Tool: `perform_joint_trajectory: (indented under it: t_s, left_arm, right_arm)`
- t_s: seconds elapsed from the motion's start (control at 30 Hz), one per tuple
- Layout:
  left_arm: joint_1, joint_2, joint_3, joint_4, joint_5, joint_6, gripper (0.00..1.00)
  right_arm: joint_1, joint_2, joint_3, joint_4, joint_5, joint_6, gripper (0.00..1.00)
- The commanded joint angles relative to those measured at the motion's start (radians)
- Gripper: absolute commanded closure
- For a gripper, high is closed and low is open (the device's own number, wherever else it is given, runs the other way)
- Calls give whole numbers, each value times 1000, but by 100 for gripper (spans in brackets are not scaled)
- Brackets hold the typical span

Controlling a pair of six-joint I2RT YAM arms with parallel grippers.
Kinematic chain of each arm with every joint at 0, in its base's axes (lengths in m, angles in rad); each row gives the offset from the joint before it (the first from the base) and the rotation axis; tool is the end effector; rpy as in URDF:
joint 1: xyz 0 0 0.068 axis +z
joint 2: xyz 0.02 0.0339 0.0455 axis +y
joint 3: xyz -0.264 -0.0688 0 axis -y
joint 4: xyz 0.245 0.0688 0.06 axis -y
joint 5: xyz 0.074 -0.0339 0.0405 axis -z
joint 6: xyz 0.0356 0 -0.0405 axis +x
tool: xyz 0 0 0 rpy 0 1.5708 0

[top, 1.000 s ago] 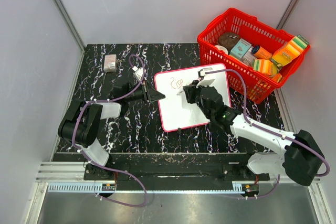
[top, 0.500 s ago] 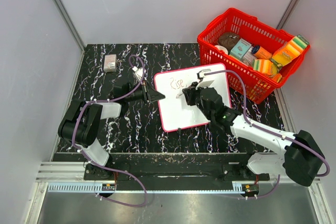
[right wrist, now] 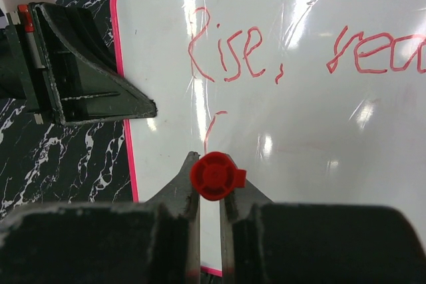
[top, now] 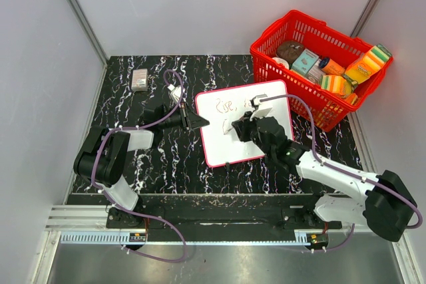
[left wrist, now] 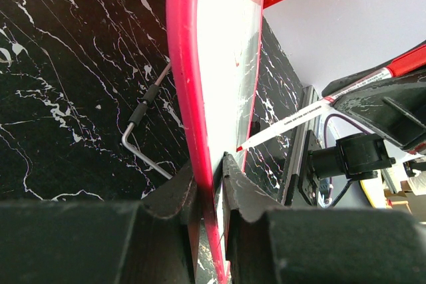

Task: Write a sentence on the whiteboard
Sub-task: Put down the whiteboard on the whiteboard stand.

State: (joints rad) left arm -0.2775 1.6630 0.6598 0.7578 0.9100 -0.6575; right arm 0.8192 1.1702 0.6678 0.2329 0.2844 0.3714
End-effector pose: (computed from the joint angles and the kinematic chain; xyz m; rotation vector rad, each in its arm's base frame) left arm 0.2997 -0.1146 0.1788 0.3435 1.9455 -1.4552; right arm 0.1882 0.1867 0.2624 -0.2150 1.8554 0.5725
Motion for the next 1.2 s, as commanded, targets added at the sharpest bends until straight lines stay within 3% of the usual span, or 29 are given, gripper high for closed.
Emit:
perform_joint_trajectory:
  t_s: [0.0,0.2,0.4,0.8,1.17]
  left_arm:
    - [-20,-28,18,20,-6,91,100]
    - [-20,-28,17,18,-8,90,100]
    - [-20,-29,18,18,-6,90,100]
    - [-20,-28,18,17,-7,91,100]
    - [-20,-28,18,17,-8,91,100]
  right_arm:
    - [8,-38,-16,-21,-19,3,100]
    - [8,-90,-13,54,-33,23,100]
    - [8,-41,47,71,-8,3,100]
    - [8,74,125,57,42,-31,100]
    - [8,62,116,3,133,-66,100]
